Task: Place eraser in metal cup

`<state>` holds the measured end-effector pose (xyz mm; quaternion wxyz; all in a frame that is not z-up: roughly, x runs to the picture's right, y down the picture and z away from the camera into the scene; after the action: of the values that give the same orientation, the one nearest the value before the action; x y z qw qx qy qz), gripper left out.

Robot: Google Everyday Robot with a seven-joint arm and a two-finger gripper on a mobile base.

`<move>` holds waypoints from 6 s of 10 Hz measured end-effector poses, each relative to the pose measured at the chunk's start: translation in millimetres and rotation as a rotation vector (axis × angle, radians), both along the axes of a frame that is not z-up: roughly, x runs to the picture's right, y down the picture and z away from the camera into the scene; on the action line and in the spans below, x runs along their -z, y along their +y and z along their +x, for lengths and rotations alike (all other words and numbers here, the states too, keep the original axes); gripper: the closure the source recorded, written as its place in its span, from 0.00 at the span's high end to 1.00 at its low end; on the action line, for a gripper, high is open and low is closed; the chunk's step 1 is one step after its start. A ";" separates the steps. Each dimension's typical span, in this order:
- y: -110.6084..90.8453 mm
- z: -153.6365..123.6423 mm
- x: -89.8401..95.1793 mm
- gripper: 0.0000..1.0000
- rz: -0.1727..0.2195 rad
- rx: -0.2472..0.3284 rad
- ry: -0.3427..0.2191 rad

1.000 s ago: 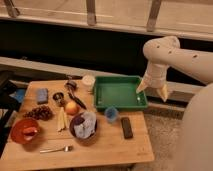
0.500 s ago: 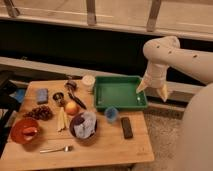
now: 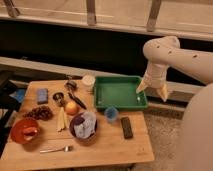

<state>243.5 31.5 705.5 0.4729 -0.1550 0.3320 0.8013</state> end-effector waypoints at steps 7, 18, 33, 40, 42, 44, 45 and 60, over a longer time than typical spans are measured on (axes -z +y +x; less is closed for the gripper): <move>-4.9 0.4 3.5 0.80 0.000 0.043 -0.005; 55.5 -57.9 -21.0 0.80 -0.234 0.156 -0.514; 158.5 -85.4 -110.1 0.80 -0.355 0.027 -0.416; 175.8 -91.4 -130.5 0.60 -0.418 0.011 -0.422; 176.7 -93.7 -133.4 0.40 -0.420 0.010 -0.430; 177.2 -94.6 -134.0 0.17 -0.420 0.004 -0.433; 177.3 -94.6 -134.0 0.09 -0.418 0.002 -0.434; -56.3 -56.5 -33.9 0.00 0.051 0.083 -0.251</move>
<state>187.0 -24.8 739.5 0.5474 -0.2279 0.2559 0.7635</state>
